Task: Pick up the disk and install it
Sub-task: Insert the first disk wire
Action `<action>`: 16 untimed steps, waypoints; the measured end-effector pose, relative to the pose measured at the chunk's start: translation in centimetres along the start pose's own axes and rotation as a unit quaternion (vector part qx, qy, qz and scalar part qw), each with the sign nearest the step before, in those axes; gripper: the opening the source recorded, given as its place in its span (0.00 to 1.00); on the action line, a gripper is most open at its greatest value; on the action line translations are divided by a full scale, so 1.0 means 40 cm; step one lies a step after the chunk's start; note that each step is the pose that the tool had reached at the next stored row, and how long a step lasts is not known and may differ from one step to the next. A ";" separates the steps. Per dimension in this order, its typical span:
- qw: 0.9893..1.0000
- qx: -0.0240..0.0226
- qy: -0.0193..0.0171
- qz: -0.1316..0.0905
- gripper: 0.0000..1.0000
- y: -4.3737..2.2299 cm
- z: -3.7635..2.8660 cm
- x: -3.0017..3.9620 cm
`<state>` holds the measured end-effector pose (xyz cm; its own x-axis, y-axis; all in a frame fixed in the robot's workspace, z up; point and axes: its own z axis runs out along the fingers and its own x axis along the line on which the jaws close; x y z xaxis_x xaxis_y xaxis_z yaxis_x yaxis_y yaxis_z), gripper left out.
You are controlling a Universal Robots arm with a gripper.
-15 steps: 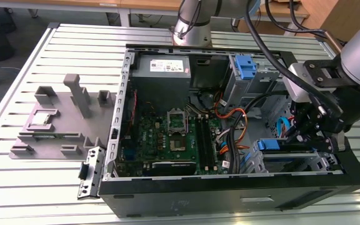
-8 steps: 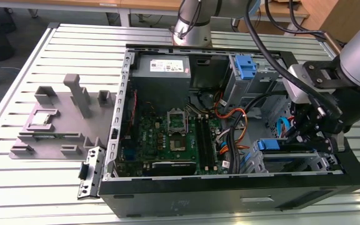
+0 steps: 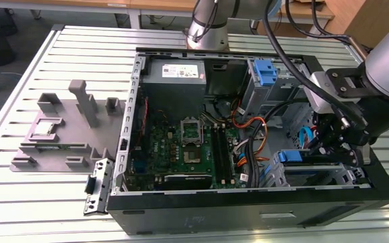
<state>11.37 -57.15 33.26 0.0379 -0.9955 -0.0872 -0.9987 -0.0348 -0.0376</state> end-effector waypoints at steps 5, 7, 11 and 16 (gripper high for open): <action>1.000 0.000 0.000 0.000 0.16 0.000 0.002 0.000; 1.000 0.000 0.000 0.000 0.16 0.000 0.002 0.000; 1.000 0.000 0.000 0.000 0.17 0.000 0.003 0.000; 1.000 0.000 0.000 0.000 0.23 0.000 0.003 0.000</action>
<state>11.37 -57.15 33.15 0.0379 -0.9955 -0.0873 -0.9987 -0.0348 -0.0378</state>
